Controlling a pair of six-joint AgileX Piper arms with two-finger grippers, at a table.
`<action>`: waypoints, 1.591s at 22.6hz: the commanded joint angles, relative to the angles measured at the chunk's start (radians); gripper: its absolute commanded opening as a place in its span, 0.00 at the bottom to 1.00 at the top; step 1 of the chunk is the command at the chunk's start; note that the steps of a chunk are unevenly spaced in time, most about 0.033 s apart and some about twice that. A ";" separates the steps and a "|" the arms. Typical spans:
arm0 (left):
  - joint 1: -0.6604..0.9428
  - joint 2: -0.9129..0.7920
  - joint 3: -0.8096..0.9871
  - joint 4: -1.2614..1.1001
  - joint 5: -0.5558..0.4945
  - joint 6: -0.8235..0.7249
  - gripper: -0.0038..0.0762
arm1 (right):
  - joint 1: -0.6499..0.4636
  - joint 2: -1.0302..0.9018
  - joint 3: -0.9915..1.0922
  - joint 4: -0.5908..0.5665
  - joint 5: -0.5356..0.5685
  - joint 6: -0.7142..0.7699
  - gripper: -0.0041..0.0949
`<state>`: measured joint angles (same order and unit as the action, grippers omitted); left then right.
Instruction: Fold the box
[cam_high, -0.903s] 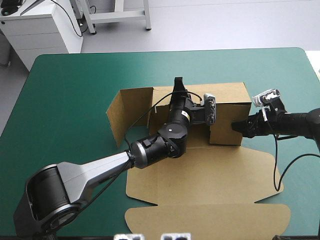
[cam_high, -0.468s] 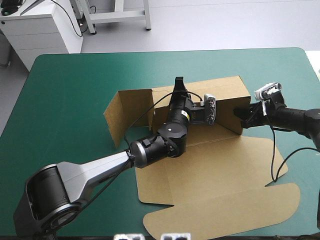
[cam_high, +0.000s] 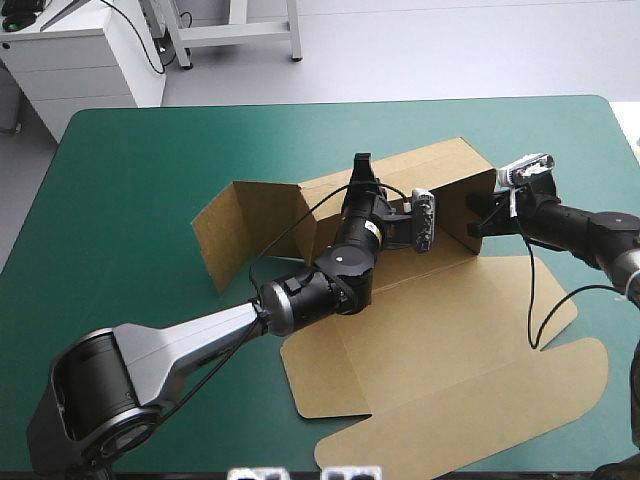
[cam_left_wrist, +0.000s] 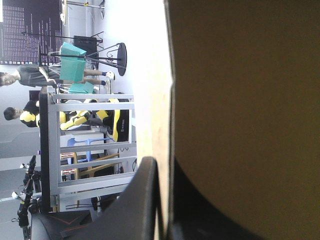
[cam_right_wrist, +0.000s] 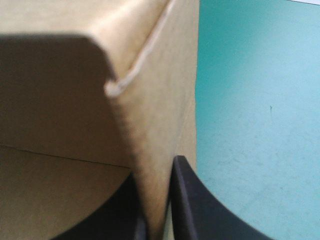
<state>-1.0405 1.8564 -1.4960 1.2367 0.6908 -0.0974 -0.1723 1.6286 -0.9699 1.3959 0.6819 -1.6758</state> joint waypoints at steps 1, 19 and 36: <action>-0.012 -0.038 -0.016 -0.039 -0.050 -0.012 0.04 | 0.056 -0.001 -0.008 -0.010 0.028 0.058 0.05; -0.011 -0.038 -0.016 -0.025 -0.096 -0.150 0.54 | 0.065 -0.101 -0.008 -0.415 -0.052 0.458 0.05; -0.327 -0.052 -0.016 0.253 0.143 -0.418 0.44 | 0.115 -0.099 -0.008 -0.464 -0.180 0.633 0.04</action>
<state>-1.3273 1.8658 -1.4846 1.4052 0.7755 -0.4562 -0.0637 1.5345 -0.9787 0.9459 0.4593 -1.0742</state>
